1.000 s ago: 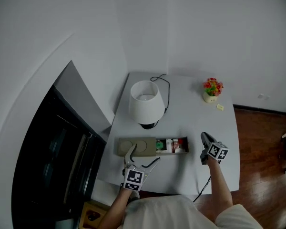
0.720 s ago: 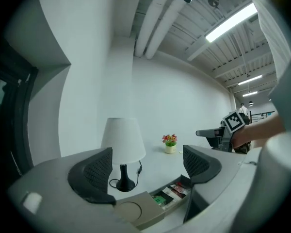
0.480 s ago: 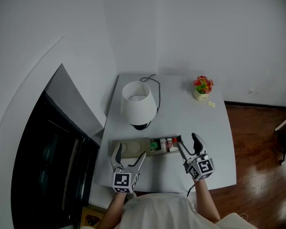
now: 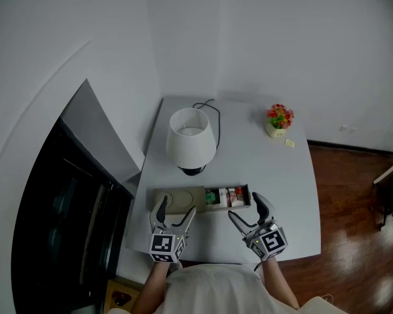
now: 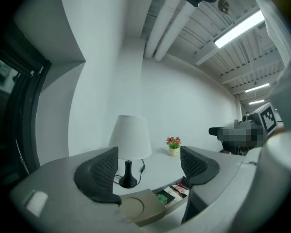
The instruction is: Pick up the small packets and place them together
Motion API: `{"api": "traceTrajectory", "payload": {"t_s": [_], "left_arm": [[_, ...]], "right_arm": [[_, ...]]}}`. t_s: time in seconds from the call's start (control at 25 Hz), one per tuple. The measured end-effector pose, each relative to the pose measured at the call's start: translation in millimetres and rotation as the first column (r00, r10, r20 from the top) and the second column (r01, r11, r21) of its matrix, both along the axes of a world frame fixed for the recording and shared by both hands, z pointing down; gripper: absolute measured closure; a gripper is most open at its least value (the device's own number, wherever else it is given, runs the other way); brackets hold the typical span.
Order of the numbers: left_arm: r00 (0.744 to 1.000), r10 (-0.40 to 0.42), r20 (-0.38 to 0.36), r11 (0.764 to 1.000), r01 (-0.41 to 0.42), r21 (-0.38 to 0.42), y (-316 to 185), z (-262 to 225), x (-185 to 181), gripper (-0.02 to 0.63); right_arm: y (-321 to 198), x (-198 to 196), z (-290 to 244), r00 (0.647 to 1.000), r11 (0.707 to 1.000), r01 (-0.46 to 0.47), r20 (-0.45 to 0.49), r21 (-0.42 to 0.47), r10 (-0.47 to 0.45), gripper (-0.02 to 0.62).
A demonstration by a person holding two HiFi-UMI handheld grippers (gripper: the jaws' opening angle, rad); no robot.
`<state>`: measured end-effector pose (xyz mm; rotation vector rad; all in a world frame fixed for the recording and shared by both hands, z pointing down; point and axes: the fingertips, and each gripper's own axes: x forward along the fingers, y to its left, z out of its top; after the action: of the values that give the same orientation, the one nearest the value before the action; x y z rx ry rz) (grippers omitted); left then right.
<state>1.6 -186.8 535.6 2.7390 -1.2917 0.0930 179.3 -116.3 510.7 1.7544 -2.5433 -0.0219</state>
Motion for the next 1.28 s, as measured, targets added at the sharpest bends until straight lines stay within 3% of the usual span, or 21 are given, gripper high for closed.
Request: {"api": "traceTrajectory", "payload": {"t_s": [0.24, 0.44, 0.52, 0.56, 0.72, 0.84, 1.0, 1.2, 1.28], "left_arm": [[1.0, 0.002, -0.007, 1.0, -0.001, 0.026, 3, -4, -10, 0.169], [1.0, -0.026, 0.0, 1.0, 0.026, 0.001, 6, 2, -21, 0.169], [0.999, -0.031, 0.013, 0.999, 0.031, -0.008, 10, 6, -24, 0.169], [0.999, -0.036, 0.016, 0.999, 0.036, -0.013, 12, 8, -27, 0.169], [0.999, -0.04, 0.032, 0.999, 0.041, -0.031, 24, 16, -32, 0.169], [0.998, -0.042, 0.047, 0.999, 0.044, -0.032, 30, 17, -34, 0.169], [0.997, -0.048, 0.068, 0.998, 0.05, -0.029, 33, 20, -39, 0.169], [0.995, -0.066, 0.075, 0.997, 0.069, -0.034, 36, 17, -44, 0.169], [0.994, -0.076, 0.082, 0.996, 0.079, -0.034, 39, 16, -46, 0.169]], "right_arm": [[-5, -9, 23, 0.993, 0.987, 0.1, -0.048, -0.122, -0.107, 0.207], [-21, -18, 76, 0.972, 0.932, 0.183, -0.083, -0.311, -0.219, 0.212], [-32, -17, 105, 0.955, 0.894, 0.203, -0.119, -0.4, -0.271, 0.238], [-39, -17, 119, 0.947, 0.872, 0.211, -0.128, -0.442, -0.295, 0.295], [-65, -21, 170, 0.922, 0.782, 0.233, -0.124, -0.578, -0.366, 0.295], [-80, -25, 205, 0.885, 0.71, 0.22, -0.17, -0.669, -0.434, 0.295], [-99, -40, 234, 0.848, 0.63, 0.231, -0.164, -0.741, -0.504, 0.296], [-110, -42, 282, 0.821, 0.508, 0.17, -0.163, -0.844, -0.547, 0.296], [-113, -41, 295, 0.818, 0.482, 0.144, -0.17, -0.864, -0.549, 0.308]]}}
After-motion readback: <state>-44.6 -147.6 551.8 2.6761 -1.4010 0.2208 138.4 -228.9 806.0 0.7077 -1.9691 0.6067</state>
